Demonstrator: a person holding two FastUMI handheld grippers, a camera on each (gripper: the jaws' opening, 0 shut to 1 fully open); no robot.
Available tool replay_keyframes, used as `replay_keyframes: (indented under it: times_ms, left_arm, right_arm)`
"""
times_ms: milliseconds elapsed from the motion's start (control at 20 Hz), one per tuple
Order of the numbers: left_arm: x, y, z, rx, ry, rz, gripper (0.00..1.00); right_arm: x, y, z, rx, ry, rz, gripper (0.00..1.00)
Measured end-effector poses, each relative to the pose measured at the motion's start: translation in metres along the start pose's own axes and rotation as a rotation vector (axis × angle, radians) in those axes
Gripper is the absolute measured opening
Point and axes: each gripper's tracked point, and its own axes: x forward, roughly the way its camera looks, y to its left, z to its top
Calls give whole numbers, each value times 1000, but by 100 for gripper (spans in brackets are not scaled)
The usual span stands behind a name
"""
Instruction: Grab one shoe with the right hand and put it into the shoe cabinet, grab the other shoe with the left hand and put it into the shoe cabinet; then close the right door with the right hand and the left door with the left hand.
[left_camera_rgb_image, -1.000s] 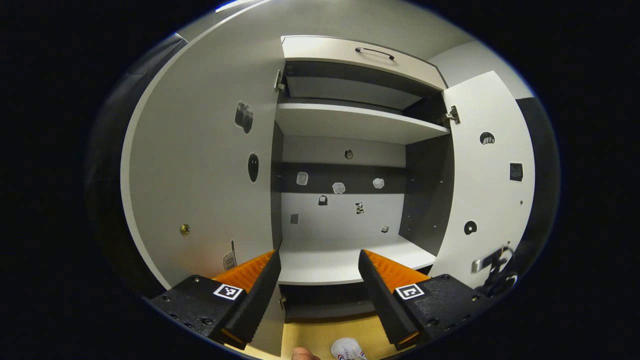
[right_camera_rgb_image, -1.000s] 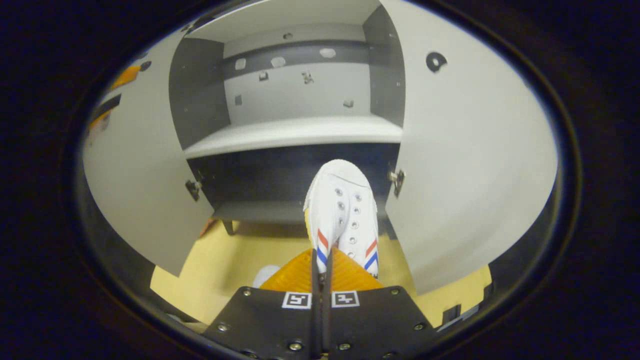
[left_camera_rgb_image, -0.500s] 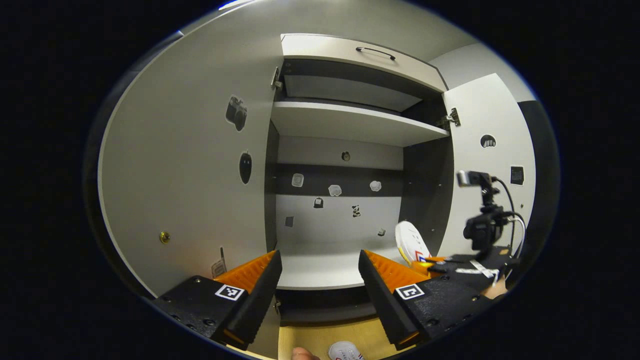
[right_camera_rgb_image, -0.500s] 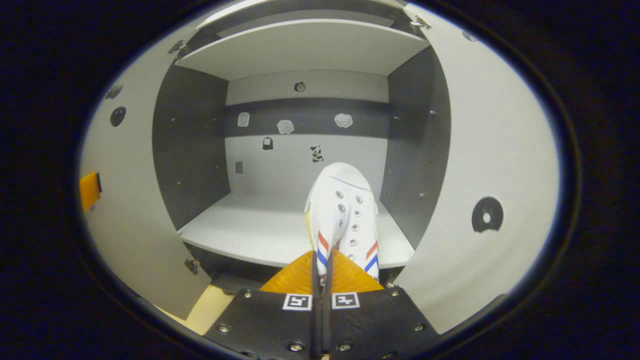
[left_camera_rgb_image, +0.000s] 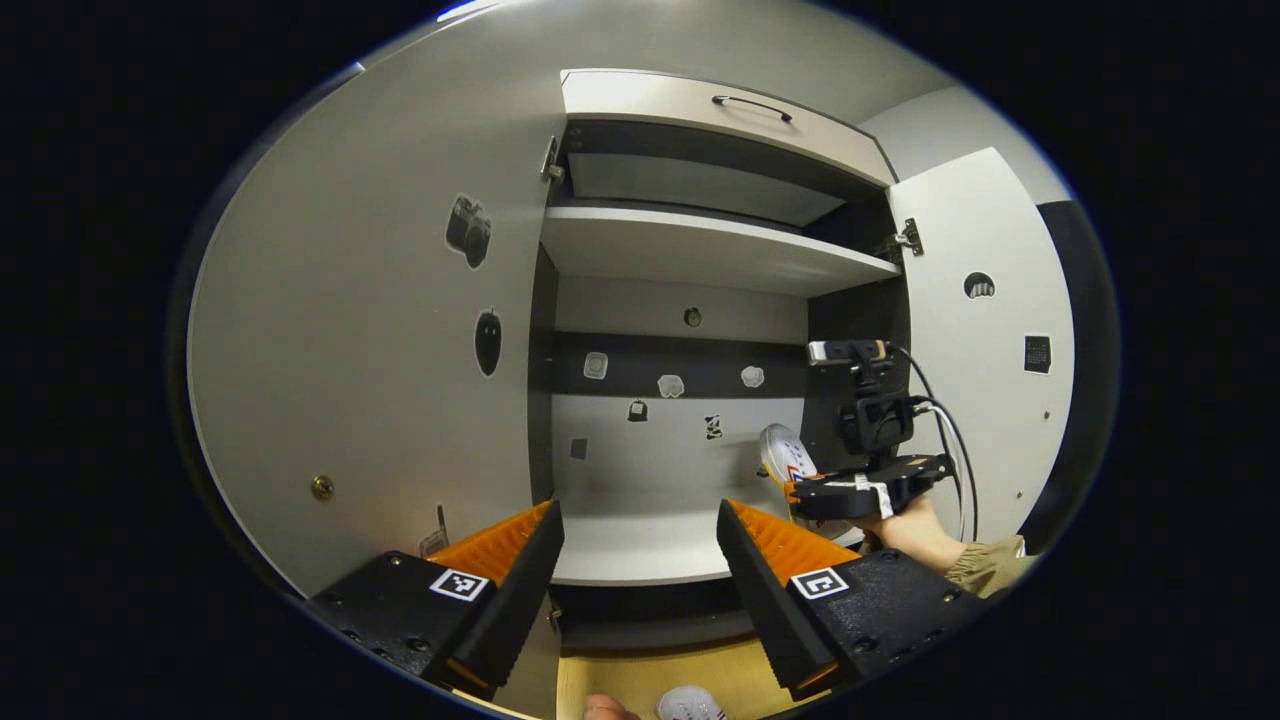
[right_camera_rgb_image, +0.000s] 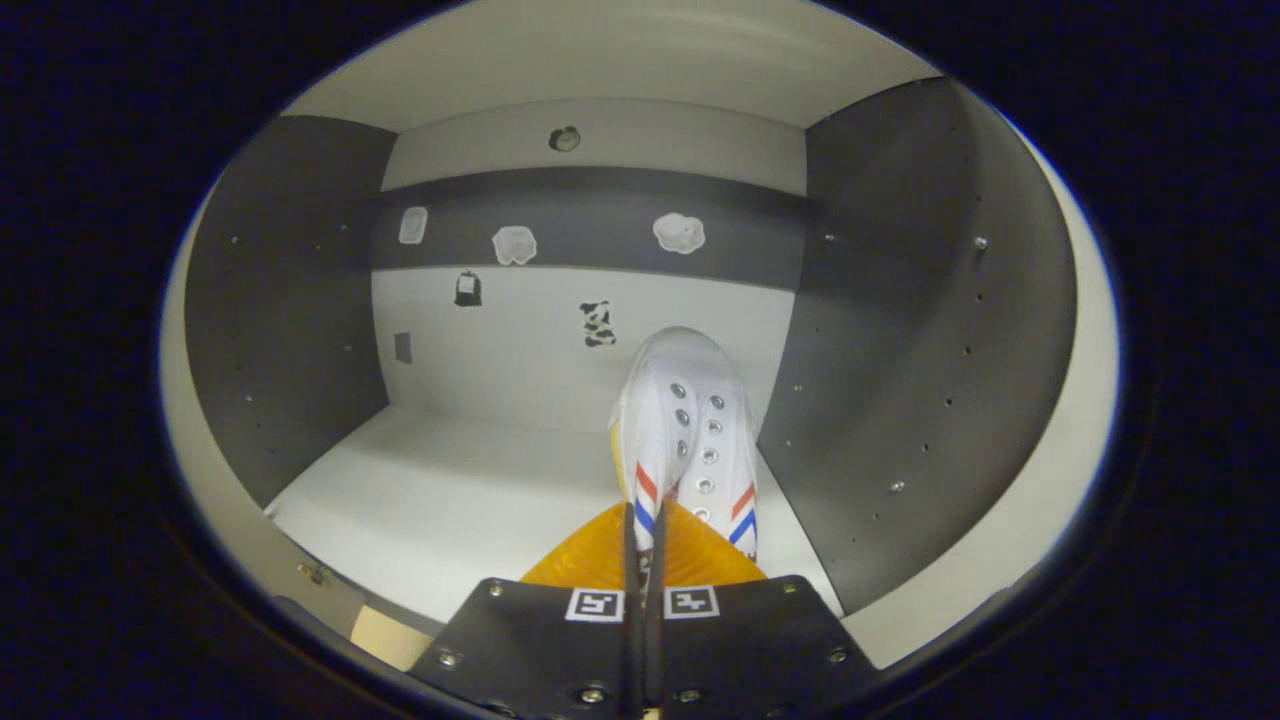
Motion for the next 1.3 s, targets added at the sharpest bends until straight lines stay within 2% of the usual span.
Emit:
replay_keyframes:
  times_ms: [650,750,800,950,1300]
  left_arm:
    - [0,2,-9,-5,23,17,95]
    - [-1,3,-11,5,24,23,95]
    - [-2,2,-12,3,27,23,95]
    - [-3,-1,-16,-2,38,15,96]
    - [-10,-25,-58,-2,147,-29,97]
  right_arm:
    - [51,7,-33,52,131,15,1]
    - [46,11,-29,51,120,29,14]
    - [41,8,-23,39,96,8,17]
    - [17,4,-3,40,39,9,15]
    - [-86,-5,67,73,-159,34,15]
